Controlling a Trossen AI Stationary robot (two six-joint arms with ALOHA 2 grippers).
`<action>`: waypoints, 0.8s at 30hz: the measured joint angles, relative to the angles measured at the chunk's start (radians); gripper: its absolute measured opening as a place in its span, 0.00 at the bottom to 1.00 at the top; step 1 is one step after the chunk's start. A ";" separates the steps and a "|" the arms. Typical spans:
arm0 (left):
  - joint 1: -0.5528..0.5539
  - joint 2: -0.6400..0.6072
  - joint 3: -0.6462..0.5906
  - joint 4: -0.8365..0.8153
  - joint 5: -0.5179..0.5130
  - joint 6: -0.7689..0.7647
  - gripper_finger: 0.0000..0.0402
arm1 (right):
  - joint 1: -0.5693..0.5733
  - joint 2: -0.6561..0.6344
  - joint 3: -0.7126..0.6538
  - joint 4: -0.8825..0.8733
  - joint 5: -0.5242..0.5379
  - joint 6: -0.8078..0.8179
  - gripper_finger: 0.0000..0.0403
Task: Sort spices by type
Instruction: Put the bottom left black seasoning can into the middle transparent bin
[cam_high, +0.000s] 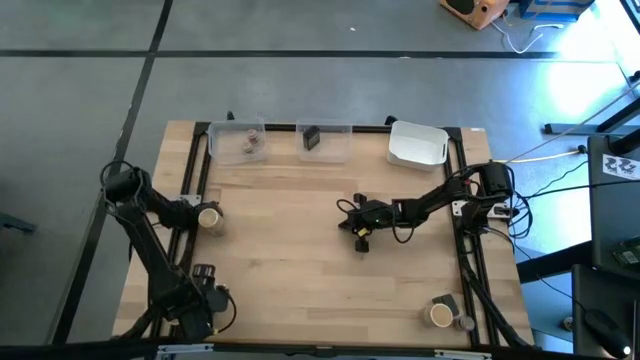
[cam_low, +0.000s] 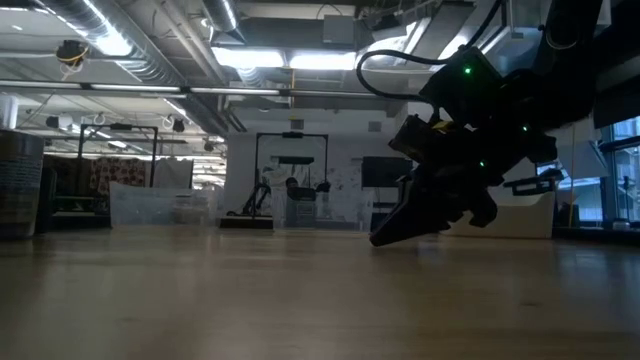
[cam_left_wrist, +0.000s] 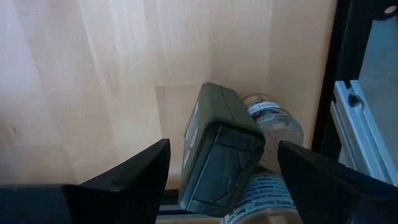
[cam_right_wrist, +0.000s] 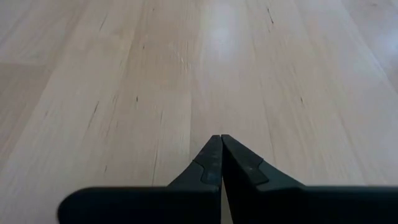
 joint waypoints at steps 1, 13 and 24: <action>-0.002 0.001 -0.005 0.003 0.000 -0.001 0.69 | 0.000 0.000 0.000 0.000 0.000 0.000 0.03; 0.004 0.002 -0.045 0.005 0.000 -0.002 0.47 | 0.000 0.000 0.000 0.001 0.000 0.000 0.03; 0.104 0.002 -0.045 0.005 0.001 -0.065 0.29 | 0.000 0.000 0.000 -0.001 0.000 0.000 0.03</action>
